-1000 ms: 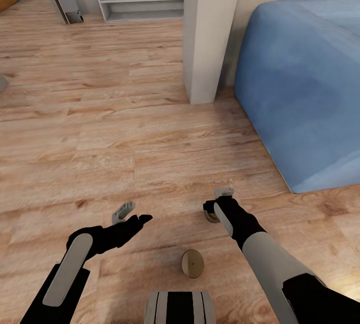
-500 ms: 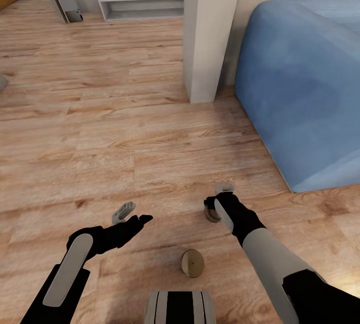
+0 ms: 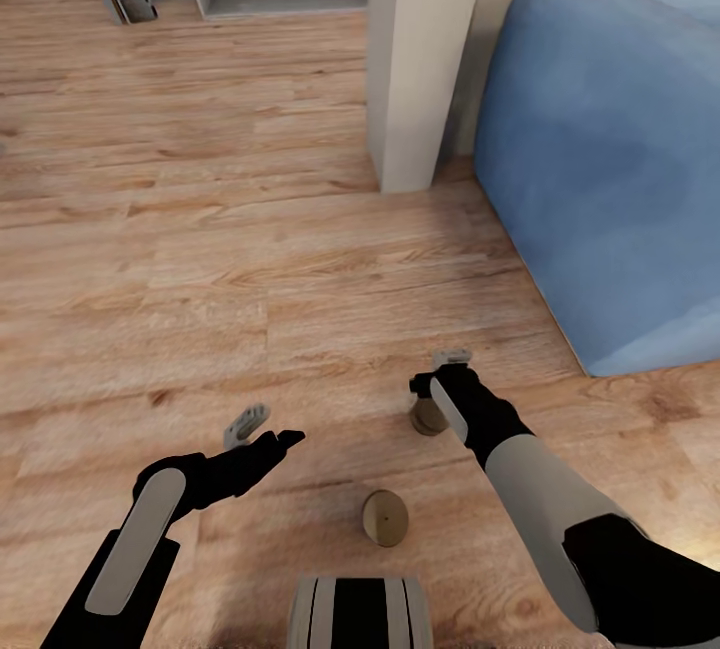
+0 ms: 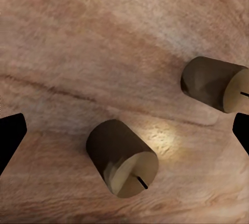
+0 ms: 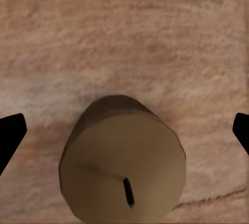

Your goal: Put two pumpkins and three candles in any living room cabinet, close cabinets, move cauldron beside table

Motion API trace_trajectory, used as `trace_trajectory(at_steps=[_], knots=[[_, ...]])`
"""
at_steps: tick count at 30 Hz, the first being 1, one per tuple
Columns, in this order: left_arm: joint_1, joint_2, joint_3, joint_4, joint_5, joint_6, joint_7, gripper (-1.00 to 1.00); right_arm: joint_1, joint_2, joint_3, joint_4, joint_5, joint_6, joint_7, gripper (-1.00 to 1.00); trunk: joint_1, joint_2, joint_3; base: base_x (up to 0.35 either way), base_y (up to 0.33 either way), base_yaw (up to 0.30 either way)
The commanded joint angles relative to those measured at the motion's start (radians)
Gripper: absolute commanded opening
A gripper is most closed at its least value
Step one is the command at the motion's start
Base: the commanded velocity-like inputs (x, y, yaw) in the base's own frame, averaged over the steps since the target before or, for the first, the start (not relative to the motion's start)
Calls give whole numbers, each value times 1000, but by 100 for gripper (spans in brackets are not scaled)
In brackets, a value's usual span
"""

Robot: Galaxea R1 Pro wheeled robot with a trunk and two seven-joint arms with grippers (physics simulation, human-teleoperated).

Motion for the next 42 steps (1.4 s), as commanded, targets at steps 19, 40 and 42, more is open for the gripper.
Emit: trace_trajectory(at_steps=[19, 40, 42], knots=[[0, 1, 1, 1, 7, -1, 11, 100, -4, -5, 2, 26, -11, 3, -6, 100, 7, -4, -63, 0, 0, 0], [2, 1, 2, 2, 7, -1, 11, 100, -5, -6, 2, 31, -12, 3, -5, -100, 11, -6, -94, 0, 0, 0], [2, 1, 2, 2, 7, -1, 11, 100, -5, -7, 2, 31, -12, 3, -6, -100, 11, -6, -94, 0, 0, 0]])
